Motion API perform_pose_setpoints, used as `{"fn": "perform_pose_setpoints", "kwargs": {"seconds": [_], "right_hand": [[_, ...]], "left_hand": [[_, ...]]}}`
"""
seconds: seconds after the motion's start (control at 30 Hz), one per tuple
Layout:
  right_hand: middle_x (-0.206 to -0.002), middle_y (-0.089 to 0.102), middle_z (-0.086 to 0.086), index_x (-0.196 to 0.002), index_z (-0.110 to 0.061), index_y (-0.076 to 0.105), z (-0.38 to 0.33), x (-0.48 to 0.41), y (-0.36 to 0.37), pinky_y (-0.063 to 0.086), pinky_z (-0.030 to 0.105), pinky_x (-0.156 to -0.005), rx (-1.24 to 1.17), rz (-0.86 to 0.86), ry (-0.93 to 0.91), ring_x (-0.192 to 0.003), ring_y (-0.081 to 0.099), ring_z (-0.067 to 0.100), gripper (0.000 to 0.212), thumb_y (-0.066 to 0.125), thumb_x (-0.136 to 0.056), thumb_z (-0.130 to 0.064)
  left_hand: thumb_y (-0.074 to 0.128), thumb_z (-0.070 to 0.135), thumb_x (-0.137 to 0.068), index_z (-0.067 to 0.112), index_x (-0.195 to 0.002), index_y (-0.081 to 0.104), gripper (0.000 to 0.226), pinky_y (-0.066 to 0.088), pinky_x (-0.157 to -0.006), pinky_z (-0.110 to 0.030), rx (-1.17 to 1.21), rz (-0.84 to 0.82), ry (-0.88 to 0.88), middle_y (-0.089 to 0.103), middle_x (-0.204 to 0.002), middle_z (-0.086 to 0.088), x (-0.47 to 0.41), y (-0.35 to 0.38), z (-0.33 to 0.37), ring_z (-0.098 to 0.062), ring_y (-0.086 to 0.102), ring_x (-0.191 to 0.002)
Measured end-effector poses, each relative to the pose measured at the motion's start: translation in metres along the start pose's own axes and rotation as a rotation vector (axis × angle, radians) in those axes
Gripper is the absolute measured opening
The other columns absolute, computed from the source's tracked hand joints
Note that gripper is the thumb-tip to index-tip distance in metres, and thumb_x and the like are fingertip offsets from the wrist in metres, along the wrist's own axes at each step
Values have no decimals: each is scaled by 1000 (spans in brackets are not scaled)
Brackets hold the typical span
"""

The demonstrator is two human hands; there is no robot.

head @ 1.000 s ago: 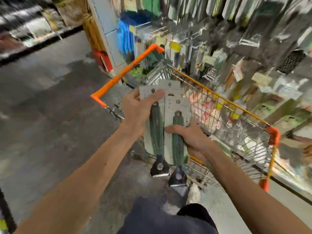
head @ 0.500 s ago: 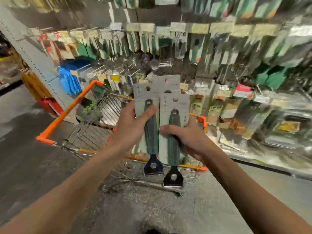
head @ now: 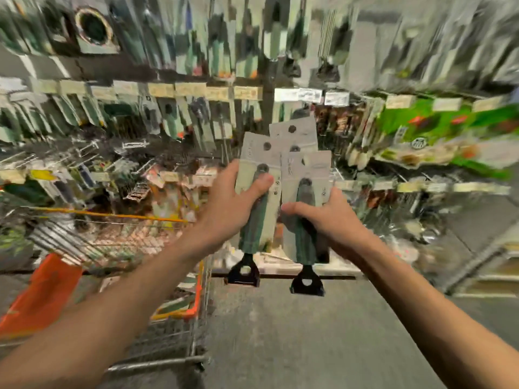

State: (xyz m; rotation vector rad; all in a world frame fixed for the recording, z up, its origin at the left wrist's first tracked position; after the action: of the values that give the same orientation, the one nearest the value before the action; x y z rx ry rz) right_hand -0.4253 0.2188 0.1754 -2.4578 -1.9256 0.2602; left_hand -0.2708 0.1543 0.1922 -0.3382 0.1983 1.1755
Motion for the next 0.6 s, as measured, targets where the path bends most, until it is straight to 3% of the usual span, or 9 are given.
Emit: {"fn": "perform_pose_setpoints", "kwargs": {"seconds": [0.07,0.17,0.33,0.43,0.53,0.6], "right_hand": [[-83,76,-7,-95,-12,71,-12,-8,-43,54,14,-64,59,27,-43,-75,72,4,23,76,-77,2],[-88,78,0,-99,-11,71,-32,-25,-100,58,24,-70,85,88,-95,-82,74,14,21,77,-79,-8],[-75,76,-1,-93,-7,70,-61,-64,-171,55,21,-55,47,179,-145,-66,73,11,13,76,-81,-6],[-92,78,-1,-106,-9,71,-67,-96,-203,60,29,-75,124,221,-205,-85,74,14,27,78,-79,-9],[-91,78,-1,-104,-10,71,-72,-129,-234,60,27,-72,141,238,-235,-83,74,15,25,77,-80,-8],[-82,77,-8,-99,-13,71,-75,-150,-250,56,19,-65,173,224,-254,-77,74,8,19,76,-81,-7]], "left_hand": [[62,21,-96,25,-110,62,14,55,-78,-22,43,-20,42,72,-103,6,-18,35,12,-4,68,-93],[58,27,-98,27,-119,58,21,56,-84,-22,110,-45,91,71,-110,12,-49,75,32,-2,67,-102],[59,30,-98,36,-110,58,14,53,-96,-42,87,-21,182,69,-111,11,-119,128,59,-7,66,-106],[63,34,-94,29,-109,61,16,53,-95,-48,119,-47,167,72,-108,6,-166,163,61,-12,68,-103],[62,29,-95,26,-110,62,16,53,-95,-45,149,-83,171,72,-107,6,-210,199,59,-11,68,-101],[61,27,-95,27,-110,62,15,53,-95,-40,159,-84,170,72,-107,6,-236,218,54,-10,67,-101]]}}
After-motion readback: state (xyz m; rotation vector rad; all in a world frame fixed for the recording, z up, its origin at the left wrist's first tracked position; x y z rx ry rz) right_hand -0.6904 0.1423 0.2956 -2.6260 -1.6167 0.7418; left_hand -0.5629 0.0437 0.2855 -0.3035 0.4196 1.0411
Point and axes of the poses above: each hand's wrist, its own x-axis away from the middle knuckle, its own y-axis out of the palm, z = x × y, the point moved 6 cm from there along -x, towards the middle knuckle
